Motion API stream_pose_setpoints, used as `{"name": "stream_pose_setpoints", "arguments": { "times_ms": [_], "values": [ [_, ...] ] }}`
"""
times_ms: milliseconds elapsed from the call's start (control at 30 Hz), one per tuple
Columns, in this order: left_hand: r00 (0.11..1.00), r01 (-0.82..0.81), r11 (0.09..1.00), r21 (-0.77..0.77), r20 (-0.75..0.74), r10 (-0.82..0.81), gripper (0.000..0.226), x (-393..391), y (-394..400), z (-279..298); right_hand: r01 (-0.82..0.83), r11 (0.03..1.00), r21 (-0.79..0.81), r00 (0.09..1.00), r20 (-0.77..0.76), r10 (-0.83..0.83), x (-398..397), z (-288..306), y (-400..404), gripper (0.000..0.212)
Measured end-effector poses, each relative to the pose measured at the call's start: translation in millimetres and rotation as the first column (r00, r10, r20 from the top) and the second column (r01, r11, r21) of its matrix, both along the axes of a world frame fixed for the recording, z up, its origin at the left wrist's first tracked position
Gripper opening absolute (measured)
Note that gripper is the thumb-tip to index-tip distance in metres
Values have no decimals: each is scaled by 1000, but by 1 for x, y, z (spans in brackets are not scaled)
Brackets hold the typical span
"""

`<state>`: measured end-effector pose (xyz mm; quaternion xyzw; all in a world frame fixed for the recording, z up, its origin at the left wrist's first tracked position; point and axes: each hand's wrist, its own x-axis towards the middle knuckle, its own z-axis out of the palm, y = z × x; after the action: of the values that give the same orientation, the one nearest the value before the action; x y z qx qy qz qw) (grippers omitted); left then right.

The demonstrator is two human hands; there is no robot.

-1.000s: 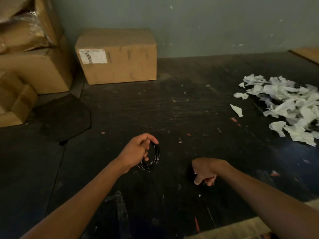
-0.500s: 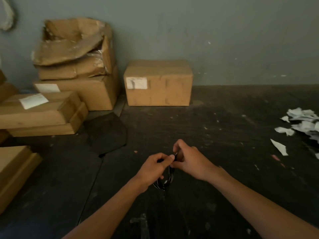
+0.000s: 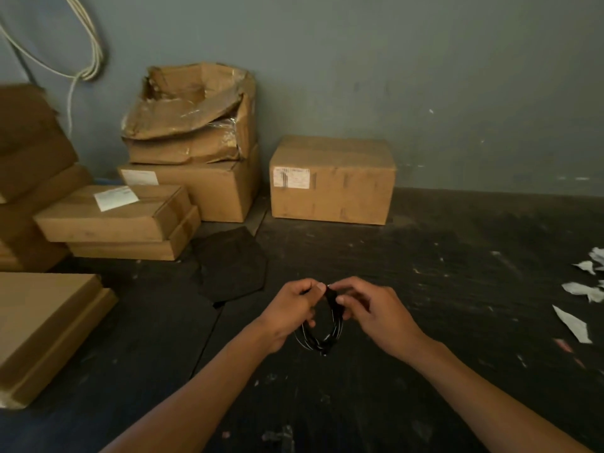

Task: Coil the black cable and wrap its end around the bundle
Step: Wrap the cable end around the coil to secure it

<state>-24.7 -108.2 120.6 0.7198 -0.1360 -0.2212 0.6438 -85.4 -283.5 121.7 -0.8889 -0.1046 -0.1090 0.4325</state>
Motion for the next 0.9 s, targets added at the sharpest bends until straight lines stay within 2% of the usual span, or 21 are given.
{"name": "stream_pose_setpoints", "arguments": {
  "times_ms": [100, 233, 333, 600, 700, 800, 900],
  "values": [
    [998, 63, 998, 21, 7, -63, 26, 0, 1, 4, 7, 1000, -13, 1000, 14, -7, 2, 4, 1, 21],
    [996, 85, 996, 37, 11, -86, 24, -1, 1, 7, 35, 991, -133, 997, 70, -25, 5, 8, 0, 18],
    [995, 97, 993, 65, 19, -98, 24, 0, 1, 6, 3, 990, -142, 999, 52, 4, 5, 8, 1, 14],
    [999, -48, 992, 116, -17, 50, 21, 10, 5, -6, -103, 981, -163, 995, -7, 103, 4, 11, 10, 23],
    [995, -86, 991, 105, -35, 90, 22, 14, 9, -9, -143, 985, -97, 990, -6, 144, 1, 11, 9, 23],
    [989, -135, 984, 117, -50, 141, 23, 19, 14, -15, -181, 978, -107, 983, 15, 183, -3, 13, 9, 29],
    [991, -123, 985, 123, -43, 129, 23, 19, 16, -21, -196, 979, -52, 980, -40, 194, -4, 10, 11, 27]
  ]
}}
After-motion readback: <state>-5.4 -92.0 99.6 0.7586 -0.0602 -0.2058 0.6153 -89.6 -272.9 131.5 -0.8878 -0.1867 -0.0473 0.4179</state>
